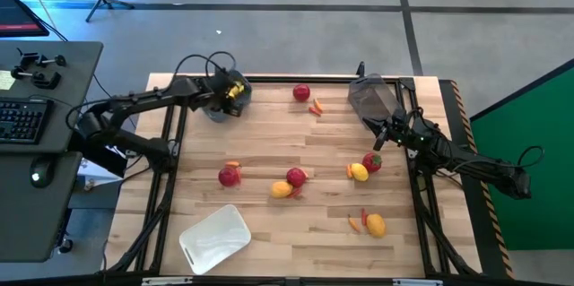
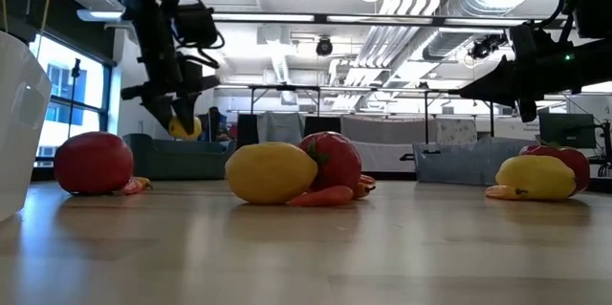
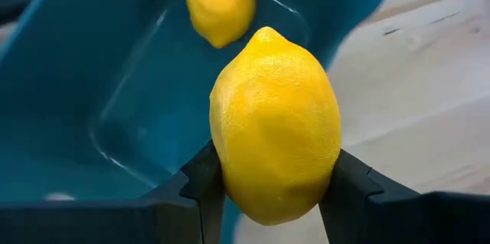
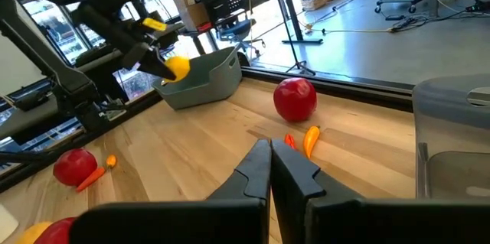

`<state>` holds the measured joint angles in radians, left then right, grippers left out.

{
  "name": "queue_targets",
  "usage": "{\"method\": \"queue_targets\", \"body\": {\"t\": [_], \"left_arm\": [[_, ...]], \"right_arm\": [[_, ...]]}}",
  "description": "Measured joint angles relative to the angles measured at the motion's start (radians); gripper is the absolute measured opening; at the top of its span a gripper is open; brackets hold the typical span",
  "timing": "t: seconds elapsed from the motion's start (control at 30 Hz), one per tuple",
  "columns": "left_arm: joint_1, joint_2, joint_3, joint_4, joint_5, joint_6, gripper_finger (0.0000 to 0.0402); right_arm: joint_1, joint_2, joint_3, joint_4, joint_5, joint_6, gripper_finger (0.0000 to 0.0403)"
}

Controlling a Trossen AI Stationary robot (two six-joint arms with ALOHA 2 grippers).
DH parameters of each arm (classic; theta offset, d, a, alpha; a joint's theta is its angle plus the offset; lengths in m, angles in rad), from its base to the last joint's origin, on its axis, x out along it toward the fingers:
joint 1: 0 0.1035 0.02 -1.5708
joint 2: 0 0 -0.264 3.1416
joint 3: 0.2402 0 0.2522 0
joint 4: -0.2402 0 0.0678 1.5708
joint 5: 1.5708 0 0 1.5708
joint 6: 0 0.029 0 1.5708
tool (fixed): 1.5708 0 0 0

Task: Sort produce into baskets
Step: Put the yellow lemon into the blue bin

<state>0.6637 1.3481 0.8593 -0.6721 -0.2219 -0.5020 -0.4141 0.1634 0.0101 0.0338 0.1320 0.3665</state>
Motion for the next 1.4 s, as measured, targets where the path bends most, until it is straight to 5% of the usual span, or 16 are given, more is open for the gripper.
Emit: {"method": "queue_targets", "body": {"t": [0.47,1.03,1.4], "left_arm": [[0.182,0.182,0.000,0.197,0.270,0.288,0.0138],[0.181,0.204,0.002,0.225,0.253,0.313,0.0233],[0.170,0.026,0.002,0.208,0.234,0.363,0.0239]], "right_arm": [[0.000,0.000,0.000,0.002,0.026,0.000,0.0000],[0.000,0.000,0.000,0.006,0.037,0.080,0.0000],[0.000,0.000,0.000,0.061,0.004,0.131,0.0000]]}}
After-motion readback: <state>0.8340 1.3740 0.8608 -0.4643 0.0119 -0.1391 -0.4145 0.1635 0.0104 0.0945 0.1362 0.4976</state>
